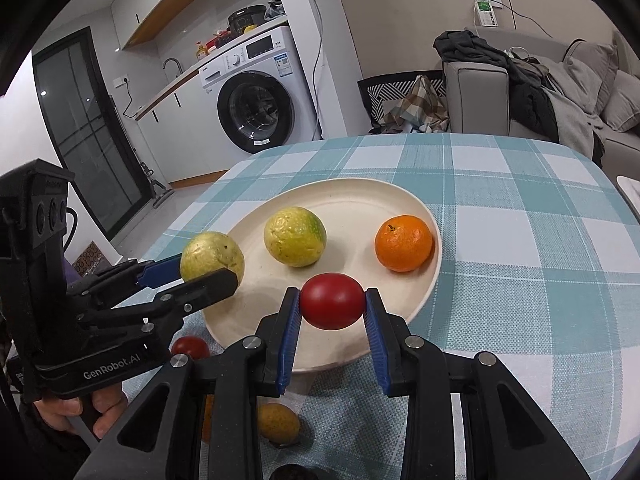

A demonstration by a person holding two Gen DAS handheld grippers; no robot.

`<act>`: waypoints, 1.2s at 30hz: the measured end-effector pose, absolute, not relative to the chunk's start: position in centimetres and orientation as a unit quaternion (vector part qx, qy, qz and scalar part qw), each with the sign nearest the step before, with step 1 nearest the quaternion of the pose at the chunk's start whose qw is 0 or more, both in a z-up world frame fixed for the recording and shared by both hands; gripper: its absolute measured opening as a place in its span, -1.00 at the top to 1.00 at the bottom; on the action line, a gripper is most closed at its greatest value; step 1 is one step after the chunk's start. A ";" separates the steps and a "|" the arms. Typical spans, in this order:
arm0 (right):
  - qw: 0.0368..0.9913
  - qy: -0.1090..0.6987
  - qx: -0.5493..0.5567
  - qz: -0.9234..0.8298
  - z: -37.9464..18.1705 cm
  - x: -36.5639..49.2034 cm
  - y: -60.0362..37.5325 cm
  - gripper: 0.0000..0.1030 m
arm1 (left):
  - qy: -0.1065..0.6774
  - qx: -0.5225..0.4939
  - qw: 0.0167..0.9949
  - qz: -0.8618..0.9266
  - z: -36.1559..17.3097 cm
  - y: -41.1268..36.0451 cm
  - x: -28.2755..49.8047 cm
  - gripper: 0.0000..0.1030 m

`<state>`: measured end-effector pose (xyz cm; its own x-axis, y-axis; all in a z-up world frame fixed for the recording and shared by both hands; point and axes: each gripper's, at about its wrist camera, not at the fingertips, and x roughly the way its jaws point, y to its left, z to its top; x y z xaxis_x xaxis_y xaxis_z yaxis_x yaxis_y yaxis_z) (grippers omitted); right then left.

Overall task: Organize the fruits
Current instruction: 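Carry the green citrus and red tomato onto the plate and release both, then withdraw both tools from the plate toward the remaining fruits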

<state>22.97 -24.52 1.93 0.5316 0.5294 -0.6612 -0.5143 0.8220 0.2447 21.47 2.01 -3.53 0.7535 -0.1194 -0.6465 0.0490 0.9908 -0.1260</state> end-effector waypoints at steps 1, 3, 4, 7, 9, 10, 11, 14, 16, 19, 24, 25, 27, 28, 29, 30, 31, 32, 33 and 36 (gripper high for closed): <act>0.875 0.382 0.011 0.298 1.9 23.0 -24.6 0.37 | 0.350 -0.047 0.935 -0.043 -3.6 1.9 21.6 0.08; 0.874 0.383 0.010 0.298 1.9 23.0 -24.5 0.37 | 0.353 -0.043 0.934 -0.042 -3.8 1.7 21.7 0.08; 0.874 0.384 0.009 0.297 1.9 23.0 -24.4 0.37 | 0.356 -0.041 0.933 -0.043 -4.0 1.7 21.8 0.08; 0.872 0.388 0.006 0.297 1.8 23.0 -24.3 0.37 | 0.357 -0.041 0.932 -0.044 -4.0 1.5 21.8 0.08; 0.871 0.393 0.005 0.296 1.7 23.2 -24.2 0.37 | 0.357 -0.041 0.932 -0.044 -4.0 1.5 21.8 0.08; 0.870 0.395 0.004 0.296 1.6 23.2 -24.1 0.37 | 0.358 -0.041 0.932 -0.043 -4.0 1.6 21.8 0.08; 0.870 0.397 0.003 0.294 1.5 23.3 -24.1 0.37 | 0.358 -0.041 0.932 -0.042 -4.1 1.6 21.9 0.08; 0.869 0.398 0.003 0.294 1.5 23.3 -24.1 0.36 | 0.358 -0.042 0.932 -0.041 -4.1 1.6 21.9 0.08; 0.869 0.398 0.003 0.294 1.5 23.3 -24.2 0.35 | 0.356 -0.043 0.933 -0.042 -4.1 1.7 21.8 0.08; 0.871 0.396 0.001 0.289 1.5 23.3 -24.2 0.34 | 0.351 -0.045 0.934 -0.040 -4.1 1.9 21.7 0.08; 0.879 0.385 0.000 0.283 1.7 23.0 -24.4 0.06 | 0.334 -0.046 0.940 -0.043 -3.6 2.1 20.9 0.07; 0.880 0.381 -0.002 0.283 1.9 22.8 -24.4 0.02 | 0.331 -0.046 0.942 -0.043 -3.4 2.0 20.8 0.05; 0.885 0.374 -0.015 0.278 2.0 22.4 -24.2 -0.02 | 0.325 -0.042 0.944 -0.043 -3.1 2.0 20.4 -0.04; 0.885 0.375 -0.028 0.273 2.0 22.3 -24.0 -0.04 | 0.321 -0.043 0.945 -0.043 -2.9 2.1 20.1 -0.18; 0.886 0.374 -0.040 0.270 2.0 22.0 -23.9 -0.07 | 0.317 -0.046 0.947 -0.043 -2.7 2.2 19.8 -0.34; 0.888 0.373 -0.048 0.266 2.0 21.8 -23.9 -0.21 | 0.314 -0.048 0.947 -0.042 -2.5 2.2 19.5 -0.42; 0.889 0.372 -0.051 0.262 2.0 21.6 -24.0 -0.41 | 0.310 -0.052 0.948 -0.040 -2.3 2.4 19.1 -0.58; 0.890 0.372 -0.049 0.259 2.1 21.4 -24.3 -0.48 | 0.308 -0.053 0.949 -0.038 -2.1 2.5 18.8 -0.63; 0.891 0.371 -0.044 0.259 2.2 21.2 -24.6 -0.60 | 0.307 -0.052 0.950 -0.037 -1.8 2.5 18.4 -0.63; 0.892 0.372 -0.030 0.255 2.8 20.7 -25.6 -0.78 | 0.307 -0.041 0.950 -0.030 -1.1 2.5 17.0 -0.73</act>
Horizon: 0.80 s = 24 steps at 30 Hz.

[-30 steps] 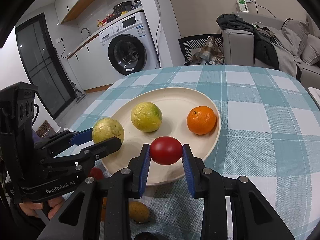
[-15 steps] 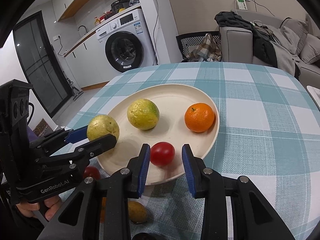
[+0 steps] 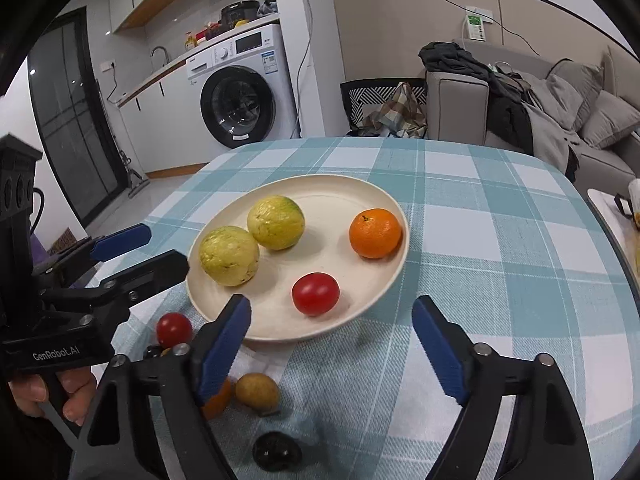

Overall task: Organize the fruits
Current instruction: 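Withdraw both tools from the plate toward the remaining fruits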

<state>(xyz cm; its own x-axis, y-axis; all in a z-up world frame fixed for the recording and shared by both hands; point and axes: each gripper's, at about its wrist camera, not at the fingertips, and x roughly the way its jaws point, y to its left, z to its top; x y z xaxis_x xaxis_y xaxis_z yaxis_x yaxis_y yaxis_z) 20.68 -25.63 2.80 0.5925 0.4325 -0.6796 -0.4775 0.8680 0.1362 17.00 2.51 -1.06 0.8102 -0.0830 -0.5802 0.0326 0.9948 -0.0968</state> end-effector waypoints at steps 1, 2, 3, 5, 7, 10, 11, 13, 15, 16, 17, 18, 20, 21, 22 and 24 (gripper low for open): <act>0.892 0.374 -0.029 0.254 3.0 20.5 -25.9 -0.90 | 0.306 -0.038 0.951 -0.030 -0.9 2.5 16.5 -0.86; 0.892 0.375 -0.029 0.253 3.2 20.3 -26.0 -0.95 | 0.306 -0.034 0.951 -0.028 -0.7 2.5 15.9 -0.99; 0.891 0.375 -0.031 0.253 3.4 20.0 -26.1 -0.99 | 0.305 -0.033 0.952 -0.027 -0.5 2.5 15.3 -0.99; 0.890 0.375 -0.037 0.256 3.7 19.4 -26.3 -1.00 | 0.305 -0.032 0.952 -0.027 -0.2 2.7 14.2 -0.99; 0.889 0.374 -0.042 0.260 4.0 18.6 -26.5 -1.00 | 0.310 -0.036 0.950 -0.023 0.0 2.9 13.3 -0.99; 0.889 0.372 -0.050 0.262 4.3 17.5 -26.7 -1.00 | 0.312 -0.042 0.949 -0.020 0.4 3.4 11.8 -0.99; 0.889 0.372 -0.053 0.262 4.3 17.1 -26.8 -1.00 | 0.313 -0.042 0.949 -0.017 0.5 3.5 11.3 -0.99; 0.889 0.372 -0.060 0.261 4.3 16.4 -27.0 -1.00 | 0.314 -0.042 0.948 -0.015 0.7 3.6 10.3 -0.99; 0.888 0.374 -0.064 0.260 4.2 15.8 -27.1 -1.00 | 0.316 -0.040 0.948 -0.014 0.7 3.6 9.3 -0.99; 0.887 0.376 -0.066 0.260 4.2 15.5 -27.2 -1.00 | 0.317 -0.040 0.948 -0.014 0.7 3.5 9.0 -0.99; 0.886 0.378 -0.067 0.259 4.1 15.2 -27.3 -1.00 | 0.318 -0.039 0.947 -0.015 0.6 3.5 8.7 -0.99; 0.886 0.380 -0.068 0.258 4.0 14.9 -27.4 -1.00 | 0.320 -0.037 0.947 -0.016 0.4 3.5 8.4 -0.99; 0.886 0.380 -0.066 0.255 3.9 14.5 -27.7 -1.00 | 0.323 -0.036 0.946 -0.018 0.0 3.3 8.1 -0.99; 0.886 0.381 -0.064 0.257 3.9 14.3 -27.8 -1.00 | 0.325 -0.036 0.945 -0.019 -0.3 3.3 8.0 -0.99; 0.885 0.383 -0.063 0.258 3.8 14.2 -27.9 -1.00 | 0.328 -0.038 0.944 -0.018 -0.6 3.2 8.0 -0.99; 0.883 0.385 -0.066 0.258 3.6 14.1 -27.9 -1.00 | 0.338 -0.040 0.940 -0.020 -1.3 3.1 8.3 -0.99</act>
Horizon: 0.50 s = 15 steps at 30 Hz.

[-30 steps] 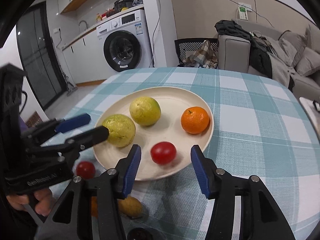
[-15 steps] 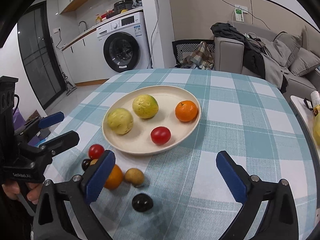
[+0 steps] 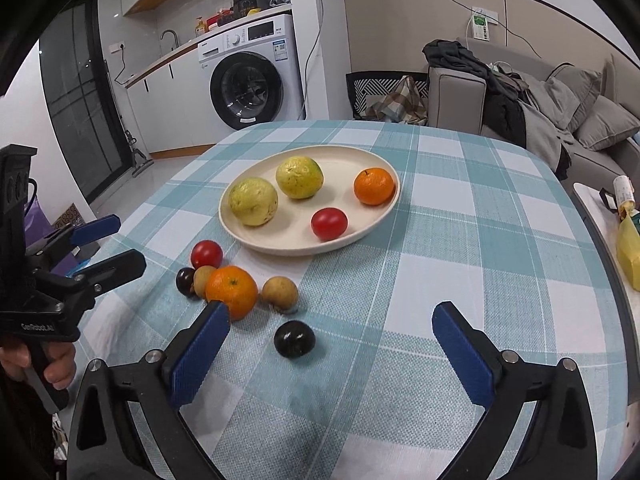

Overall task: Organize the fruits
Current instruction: 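Withdraw both tools from the plate toward the remaining fruits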

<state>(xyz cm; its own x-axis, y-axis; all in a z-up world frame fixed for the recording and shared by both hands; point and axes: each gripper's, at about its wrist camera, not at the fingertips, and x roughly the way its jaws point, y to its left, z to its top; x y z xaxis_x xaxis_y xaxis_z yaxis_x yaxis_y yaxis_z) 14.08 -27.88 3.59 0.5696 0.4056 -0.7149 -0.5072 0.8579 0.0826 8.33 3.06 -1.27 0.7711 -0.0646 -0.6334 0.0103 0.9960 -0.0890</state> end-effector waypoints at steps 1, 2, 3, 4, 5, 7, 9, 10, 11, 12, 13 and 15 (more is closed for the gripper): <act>0.883 0.386 -0.070 0.257 3.4 14.1 -27.9 -1.00 | 0.341 -0.038 0.939 -0.021 -1.5 3.0 8.3 -0.99; 0.881 0.389 -0.075 0.258 3.3 14.1 -27.8 -1.00 | 0.342 -0.037 0.939 -0.020 -1.7 3.0 8.3 -0.99; 0.880 0.391 -0.077 0.260 3.1 14.0 -27.8 -1.00 | 0.342 -0.037 0.939 -0.021 -1.8 2.9 8.4 -0.99; 0.878 0.392 -0.079 0.261 3.0 14.0 -27.7 -1.00 | 0.344 -0.037 0.938 -0.023 -2.0 2.8 8.5 -0.99; 0.876 0.396 -0.080 0.262 2.8 14.1 -27.7 -1.00 | 0.347 -0.037 0.937 -0.024 -2.2 2.8 8.6 -0.99; 0.872 0.405 -0.079 0.262 2.5 14.1 -27.6 -1.00 | 0.353 -0.036 0.935 -0.025 -2.6 2.6 8.9 -0.99; 0.868 0.413 -0.075 0.264 2.2 14.1 -27.4 -0.99 | 0.358 -0.034 0.933 -0.026 -3.0 2.4 9.1 -0.99; 0.866 0.416 -0.074 0.267 2.1 14.0 -27.4 -0.99 | 0.360 -0.034 0.932 -0.027 -3.2 2.3 9.1 -0.99; 0.864 0.419 -0.073 0.270 1.9 14.0 -27.3 -0.98 | 0.362 -0.034 0.931 -0.027 -3.3 2.3 9.3 -0.99; 0.861 0.422 -0.074 0.274 1.8 13.9 -27.2 -0.96 | 0.364 -0.033 0.930 -0.027 -3.4 2.2 9.4 -0.99; 0.859 0.423 -0.074 0.277 1.6 13.9 -27.0 -0.87 | 0.365 -0.033 0.930 -0.027 -3.5 2.2 9.5 -0.99; 0.854 0.428 -0.075 0.288 1.4 13.8 -26.8 -0.63 | 0.370 -0.033 0.928 -0.025 -3.7 2.3 9.7 -0.99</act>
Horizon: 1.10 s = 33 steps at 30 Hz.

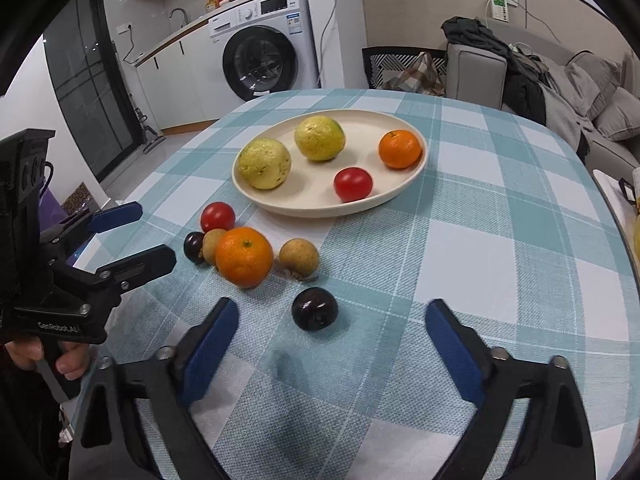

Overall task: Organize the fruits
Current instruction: 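Withdraw both tools from the plate toward the remaining fruits, then close the right tool on a dark plum while the left tool grasps another dark plum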

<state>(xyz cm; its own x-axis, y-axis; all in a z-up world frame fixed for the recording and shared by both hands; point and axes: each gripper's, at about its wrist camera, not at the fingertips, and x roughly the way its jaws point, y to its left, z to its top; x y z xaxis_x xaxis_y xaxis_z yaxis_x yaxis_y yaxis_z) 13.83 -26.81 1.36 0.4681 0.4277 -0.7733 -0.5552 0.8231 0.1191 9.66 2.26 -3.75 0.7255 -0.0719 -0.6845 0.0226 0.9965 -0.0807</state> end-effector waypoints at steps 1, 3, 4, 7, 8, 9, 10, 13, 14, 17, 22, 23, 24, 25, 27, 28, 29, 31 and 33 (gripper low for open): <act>0.850 0.433 -0.074 0.292 1.2 13.8 -26.7 -0.54 | 0.372 -0.035 0.927 -0.025 -3.8 2.3 9.7 -0.99; 0.845 0.437 -0.072 0.299 1.0 13.8 -26.6 -0.46 | 0.374 -0.038 0.926 -0.025 -3.9 2.4 9.9 -0.99; 0.844 0.437 -0.069 0.304 0.9 13.7 -26.5 -0.35 | 0.374 -0.039 0.926 -0.023 -4.0 2.5 9.9 -0.99; 0.836 0.442 -0.061 0.319 0.7 13.7 -26.4 -0.27 | 0.376 -0.041 0.926 -0.020 -4.0 2.6 10.0 -0.99; 0.836 0.442 -0.059 0.321 0.7 13.6 -26.4 -0.26 | 0.377 -0.042 0.925 -0.019 -4.1 2.7 10.1 -0.99; 0.834 0.442 -0.056 0.325 0.7 13.6 -26.3 -0.21 | 0.377 -0.042 0.925 -0.019 -4.0 2.7 10.0 -0.99; 0.834 0.443 -0.056 0.326 0.6 13.5 -26.3 -0.15 | 0.377 -0.042 0.925 -0.019 -4.1 2.7 10.0 -0.99; 0.836 0.443 -0.056 0.320 0.5 13.6 -26.3 -0.07 | 0.381 -0.044 0.923 -0.018 -4.2 2.8 10.2 -0.99; 0.836 0.443 -0.055 0.319 0.5 13.6 -26.3 -0.06 | 0.382 -0.047 0.923 -0.020 -4.3 2.9 10.3 -0.99; 0.839 0.441 -0.053 0.314 0.4 13.8 -26.3 0.03 | 0.387 -0.054 0.920 -0.023 -4.6 3.1 10.5 -0.93; 0.838 0.445 -0.053 0.311 0.4 14.2 -26.3 0.06 | 0.405 -0.063 0.912 -0.026 -5.2 3.4 11.2 -0.66; 0.838 0.445 -0.053 0.311 0.4 14.2 -26.3 0.07 | 0.409 -0.065 0.910 -0.027 -5.4 3.5 11.4 -0.58; 0.838 0.445 -0.054 0.310 0.4 14.2 -26.3 0.07 | 0.413 -0.067 0.908 -0.030 -5.5 3.5 11.5 -0.56; 0.838 0.445 -0.054 0.311 0.4 14.2 -26.3 0.07 | 0.416 -0.068 0.906 -0.032 -5.6 3.6 11.7 -0.52; 0.838 0.445 -0.054 0.310 0.4 14.2 -26.3 0.07 | 0.420 -0.067 0.904 -0.036 -5.8 3.5 11.9 -0.43; 0.838 0.446 -0.054 0.310 0.4 14.2 -26.3 0.07 | 0.422 -0.066 0.904 -0.038 -5.9 3.4 12.0 -0.39; 0.838 0.446 -0.055 0.310 0.3 14.2 -26.3 0.07 | 0.423 -0.063 0.903 -0.039 -6.0 3.3 12.2 -0.35; 0.837 0.447 -0.056 0.310 0.3 14.2 -26.3 0.08 | 0.425 -0.058 0.902 -0.042 -6.0 3.0 12.4 -0.25; 0.838 0.446 -0.056 0.311 0.3 14.1 -26.3 0.08 | 0.427 -0.056 0.901 -0.045 -6.1 2.9 12.4 -0.19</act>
<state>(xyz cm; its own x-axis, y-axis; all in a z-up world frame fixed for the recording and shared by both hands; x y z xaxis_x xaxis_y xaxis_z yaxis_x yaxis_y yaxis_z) 14.13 -26.34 0.34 0.4093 0.4706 -0.7817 -0.5699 0.8009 0.1837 12.37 2.86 -6.08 0.6311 -0.1288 -0.7649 0.0323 0.9896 -0.1400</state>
